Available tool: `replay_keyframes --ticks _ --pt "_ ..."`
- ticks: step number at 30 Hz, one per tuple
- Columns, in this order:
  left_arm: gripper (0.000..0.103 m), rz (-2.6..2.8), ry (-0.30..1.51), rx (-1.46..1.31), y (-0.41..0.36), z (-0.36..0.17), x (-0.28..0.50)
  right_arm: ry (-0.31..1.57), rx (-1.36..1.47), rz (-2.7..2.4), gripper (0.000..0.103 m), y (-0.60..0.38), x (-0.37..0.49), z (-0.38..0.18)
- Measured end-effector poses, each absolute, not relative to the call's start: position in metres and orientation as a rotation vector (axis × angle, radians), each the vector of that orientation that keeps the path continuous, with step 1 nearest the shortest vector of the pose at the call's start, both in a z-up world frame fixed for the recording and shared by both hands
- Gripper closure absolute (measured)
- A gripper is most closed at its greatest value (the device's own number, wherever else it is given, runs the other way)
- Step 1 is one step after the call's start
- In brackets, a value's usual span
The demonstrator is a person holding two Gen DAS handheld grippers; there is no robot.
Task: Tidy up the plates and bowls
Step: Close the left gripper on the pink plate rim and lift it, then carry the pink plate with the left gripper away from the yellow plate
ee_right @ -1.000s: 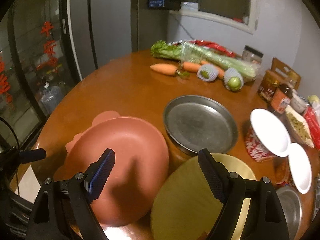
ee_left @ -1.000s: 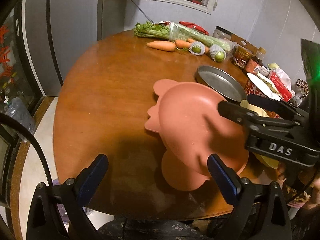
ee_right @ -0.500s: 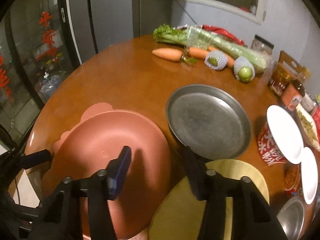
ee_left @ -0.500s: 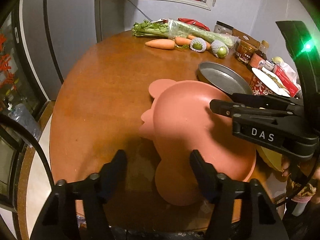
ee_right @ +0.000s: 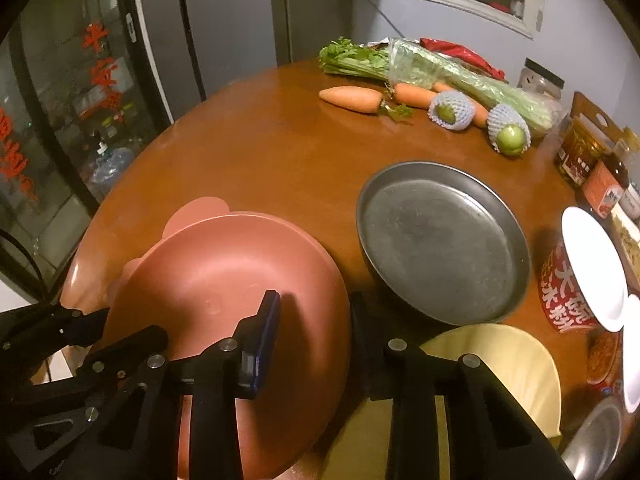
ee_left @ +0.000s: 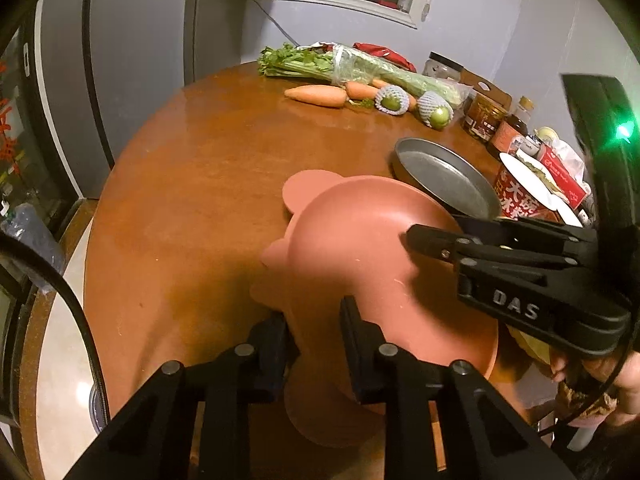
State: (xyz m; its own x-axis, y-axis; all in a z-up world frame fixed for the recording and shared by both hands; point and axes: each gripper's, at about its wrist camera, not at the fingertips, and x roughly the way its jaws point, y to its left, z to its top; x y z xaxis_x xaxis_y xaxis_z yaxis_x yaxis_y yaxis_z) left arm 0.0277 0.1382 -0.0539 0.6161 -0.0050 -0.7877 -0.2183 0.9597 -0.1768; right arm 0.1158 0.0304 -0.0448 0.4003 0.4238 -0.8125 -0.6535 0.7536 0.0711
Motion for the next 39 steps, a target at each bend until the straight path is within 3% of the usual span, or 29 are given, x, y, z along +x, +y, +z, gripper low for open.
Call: replay_keyframes --ticks 19,39 --pt "0.078 0.186 0.873 -0.213 0.168 -0.030 0.061 0.918 -0.154 0.722 0.066 0.038 0.117 -0.026" --pt "0.076 0.218 0.911 -0.188 0.197 -0.044 0.117 0.980 -0.095 0.709 0.065 0.054 0.138 -0.040"
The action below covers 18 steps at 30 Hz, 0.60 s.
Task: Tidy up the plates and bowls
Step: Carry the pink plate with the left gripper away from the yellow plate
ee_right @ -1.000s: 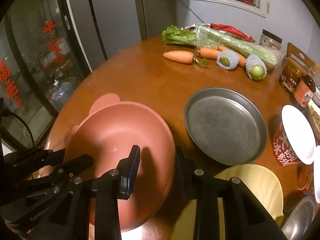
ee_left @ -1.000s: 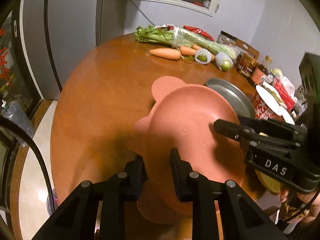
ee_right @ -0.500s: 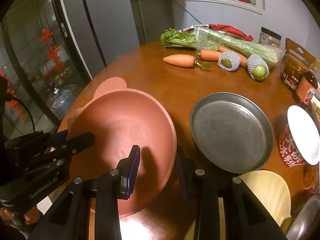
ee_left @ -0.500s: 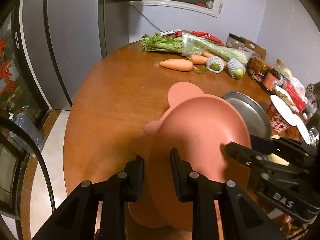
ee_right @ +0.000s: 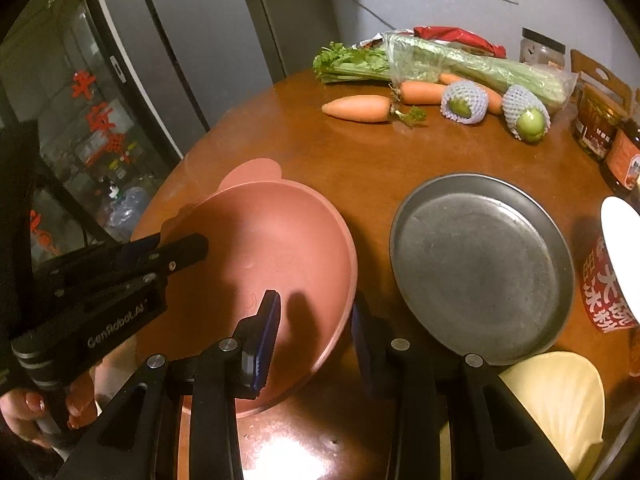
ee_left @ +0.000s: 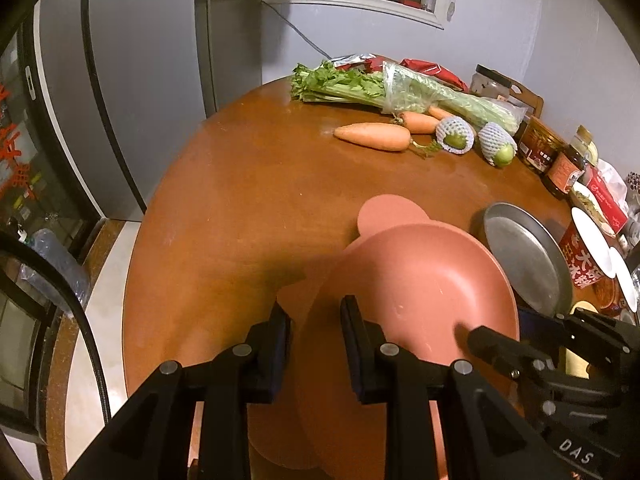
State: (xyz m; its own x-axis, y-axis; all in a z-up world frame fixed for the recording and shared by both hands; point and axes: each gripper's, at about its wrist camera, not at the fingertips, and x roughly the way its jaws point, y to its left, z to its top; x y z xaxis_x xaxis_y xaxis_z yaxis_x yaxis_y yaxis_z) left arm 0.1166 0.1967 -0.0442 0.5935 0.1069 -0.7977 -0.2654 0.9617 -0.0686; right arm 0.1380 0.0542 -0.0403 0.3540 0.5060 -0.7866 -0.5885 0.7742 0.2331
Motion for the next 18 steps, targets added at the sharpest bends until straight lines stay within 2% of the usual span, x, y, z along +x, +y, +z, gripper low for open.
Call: replay_keyframes --ticks 18 --pt "0.074 0.218 0.935 -0.198 0.203 -0.056 0.124 0.987 -0.125 0.693 0.060 0.061 0.138 -0.047"
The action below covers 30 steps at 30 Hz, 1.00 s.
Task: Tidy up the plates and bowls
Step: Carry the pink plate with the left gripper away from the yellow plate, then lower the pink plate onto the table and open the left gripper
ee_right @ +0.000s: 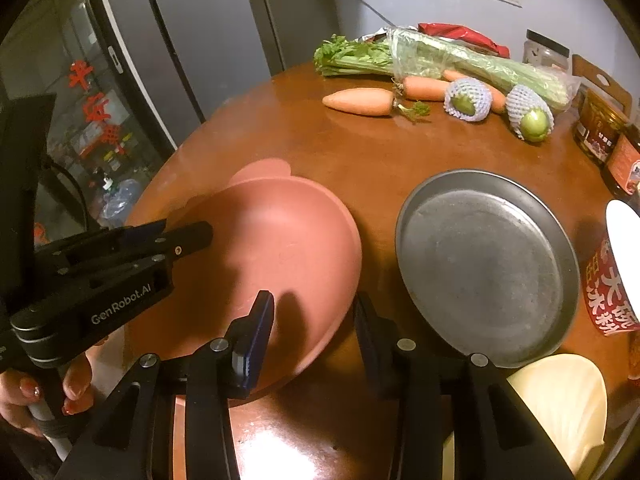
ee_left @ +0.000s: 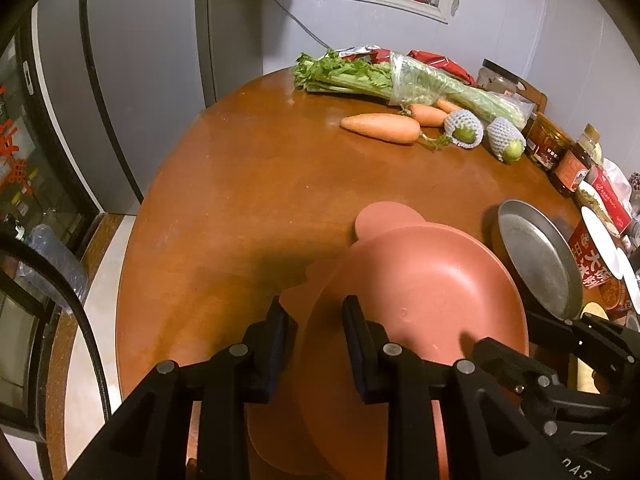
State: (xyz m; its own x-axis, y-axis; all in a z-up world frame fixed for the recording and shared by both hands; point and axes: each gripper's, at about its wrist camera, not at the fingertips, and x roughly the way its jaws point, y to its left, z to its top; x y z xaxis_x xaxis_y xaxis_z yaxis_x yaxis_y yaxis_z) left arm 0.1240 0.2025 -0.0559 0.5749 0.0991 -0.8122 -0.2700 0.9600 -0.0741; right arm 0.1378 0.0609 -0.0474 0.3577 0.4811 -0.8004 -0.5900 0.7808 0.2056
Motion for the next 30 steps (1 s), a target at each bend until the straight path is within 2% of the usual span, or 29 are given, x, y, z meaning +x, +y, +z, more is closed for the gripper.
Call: replay_keyframes --ticks 9,11,13,17,26,30 --pt "0.073 0.206 0.922 -0.178 0.202 -0.056 0.122 0.977 -0.145 0.672 0.060 0.059 0.134 -0.045" --pt "0.068 0.208 0.911 -0.178 0.201 -0.054 0.120 0.968 -0.150 0.670 0.060 0.058 0.132 -0.044" --pt "0.059 0.204 0.893 -0.174 0.201 -0.051 0.118 0.958 -0.152 0.668 0.059 0.056 0.131 -0.042" --pt "0.050 0.203 0.857 -0.170 0.200 -0.043 0.114 0.943 -0.157 0.657 0.059 0.052 0.129 -0.038" --pt "0.049 0.222 0.789 -0.137 0.186 -0.014 0.094 0.886 -0.157 0.644 0.058 0.038 0.120 -0.018" --pt "0.046 0.211 0.765 -0.127 0.174 -0.001 0.082 0.847 -0.151 0.633 0.052 0.027 0.113 -0.005"
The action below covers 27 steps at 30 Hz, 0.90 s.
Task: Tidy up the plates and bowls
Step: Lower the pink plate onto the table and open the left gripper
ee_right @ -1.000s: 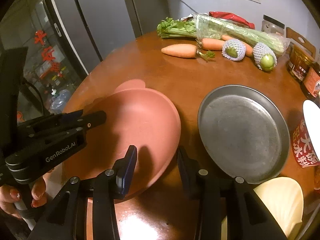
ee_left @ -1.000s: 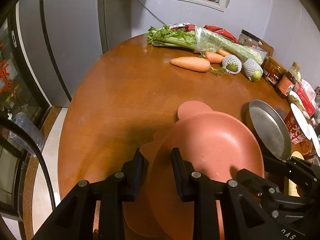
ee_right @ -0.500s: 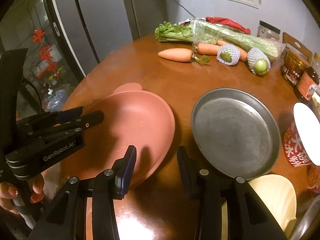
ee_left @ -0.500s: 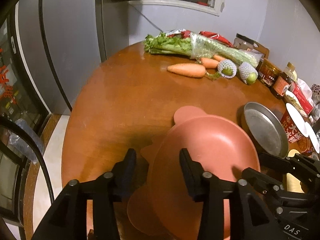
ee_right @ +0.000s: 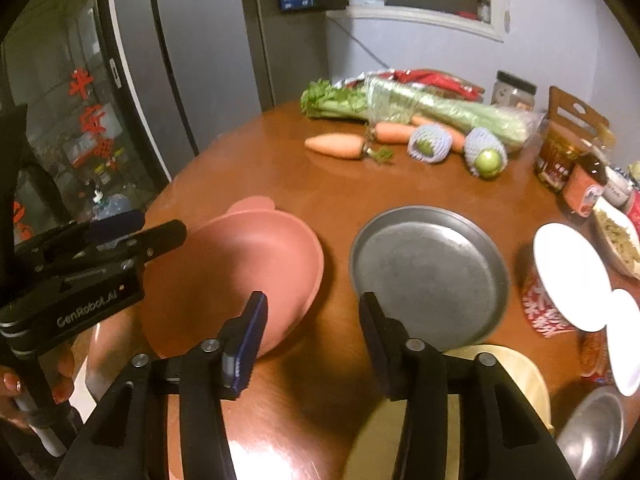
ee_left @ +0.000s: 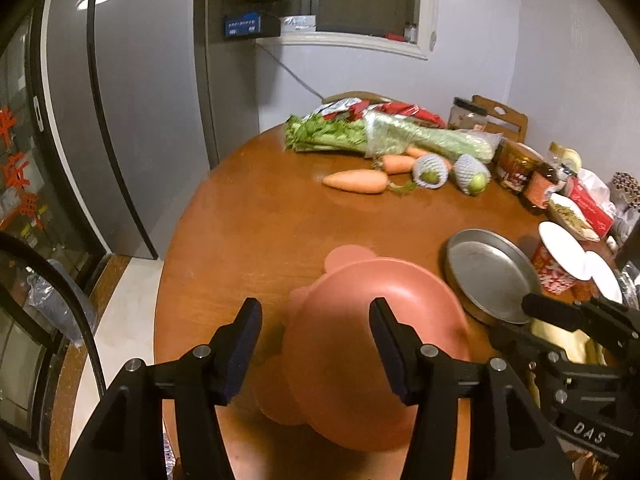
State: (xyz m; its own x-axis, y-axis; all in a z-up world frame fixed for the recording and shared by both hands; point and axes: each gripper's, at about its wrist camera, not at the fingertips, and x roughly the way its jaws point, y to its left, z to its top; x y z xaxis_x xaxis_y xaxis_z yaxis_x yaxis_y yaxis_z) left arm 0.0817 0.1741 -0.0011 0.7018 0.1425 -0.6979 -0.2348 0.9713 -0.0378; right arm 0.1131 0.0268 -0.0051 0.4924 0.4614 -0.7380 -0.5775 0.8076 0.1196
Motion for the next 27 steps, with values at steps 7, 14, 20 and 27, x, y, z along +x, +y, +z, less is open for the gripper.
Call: replay_keyframes --ticks 7,14,20,27 --pt "0.045 0.184 0.727 -0.126 0.152 0.017 0.061 0.794 -0.134 0.608 0.051 0.000 0.101 0.016" --pt "0.044 0.166 0.711 -0.095 0.123 0.028 0.049 0.757 -0.130 0.597 0.050 -0.024 0.086 0.030" --pt "0.040 0.126 0.703 -0.076 0.093 0.032 0.045 0.727 -0.136 0.558 0.046 -0.058 0.076 0.041" --pt "0.040 0.073 0.723 -0.048 0.060 0.025 0.046 0.726 -0.122 0.499 0.046 -0.097 0.075 0.042"
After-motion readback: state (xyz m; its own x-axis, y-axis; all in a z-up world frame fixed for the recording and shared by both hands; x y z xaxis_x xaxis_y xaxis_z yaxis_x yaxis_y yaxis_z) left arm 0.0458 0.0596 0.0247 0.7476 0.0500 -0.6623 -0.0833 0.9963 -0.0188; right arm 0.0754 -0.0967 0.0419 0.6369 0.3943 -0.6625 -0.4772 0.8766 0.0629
